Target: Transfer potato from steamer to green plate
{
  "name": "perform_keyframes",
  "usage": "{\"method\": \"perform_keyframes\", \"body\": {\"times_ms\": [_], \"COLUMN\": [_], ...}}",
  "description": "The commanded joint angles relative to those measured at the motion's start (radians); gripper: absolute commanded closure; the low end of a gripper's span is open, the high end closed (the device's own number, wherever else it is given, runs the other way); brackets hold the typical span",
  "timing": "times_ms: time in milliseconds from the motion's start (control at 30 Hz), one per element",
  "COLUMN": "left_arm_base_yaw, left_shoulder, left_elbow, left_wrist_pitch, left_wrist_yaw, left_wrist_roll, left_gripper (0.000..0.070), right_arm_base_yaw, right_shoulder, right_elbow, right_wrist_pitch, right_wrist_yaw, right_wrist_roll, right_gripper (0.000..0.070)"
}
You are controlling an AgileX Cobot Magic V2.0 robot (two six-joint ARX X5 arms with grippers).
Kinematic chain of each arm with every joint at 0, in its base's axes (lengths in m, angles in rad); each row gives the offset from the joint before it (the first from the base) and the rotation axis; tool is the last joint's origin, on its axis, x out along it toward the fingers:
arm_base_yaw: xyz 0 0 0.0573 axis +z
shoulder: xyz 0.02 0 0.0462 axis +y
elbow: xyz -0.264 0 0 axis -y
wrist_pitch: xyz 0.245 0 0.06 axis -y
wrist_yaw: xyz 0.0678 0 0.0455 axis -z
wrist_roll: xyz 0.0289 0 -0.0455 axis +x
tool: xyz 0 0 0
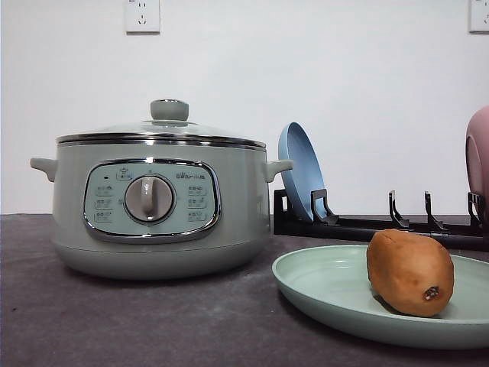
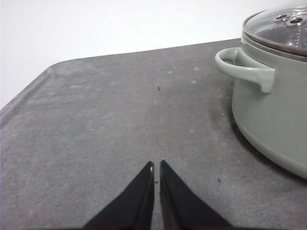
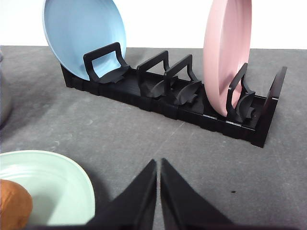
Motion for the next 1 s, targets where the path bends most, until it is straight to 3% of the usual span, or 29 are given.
{"method": "perform_keyframes", "body": {"times_ms": [0,967], "left_arm_base_yaw": [0.001,0.001], "left_shoulder": [-0.002,-0.002], "left_elbow": [-0.020,-0.020], "left_wrist_pitch": [-0.006,-0.006], "left_wrist_yaw": [-0.002,-0.002], "left_wrist_roll": [-0.005,-0.005], "left_gripper": [0.0685,0.0685], "right_arm_base_yaw": [-0.002,-0.002], "right_shoulder": [-0.001,-0.002], "right_elbow": [-0.005,-0.005], "right_wrist_pitch": [0.007,0.007], "right_wrist_yaw": [0.001,0.001], "right_wrist_roll": [-0.007,-0.007], "right_gripper": [0.0700,0.0700]}}
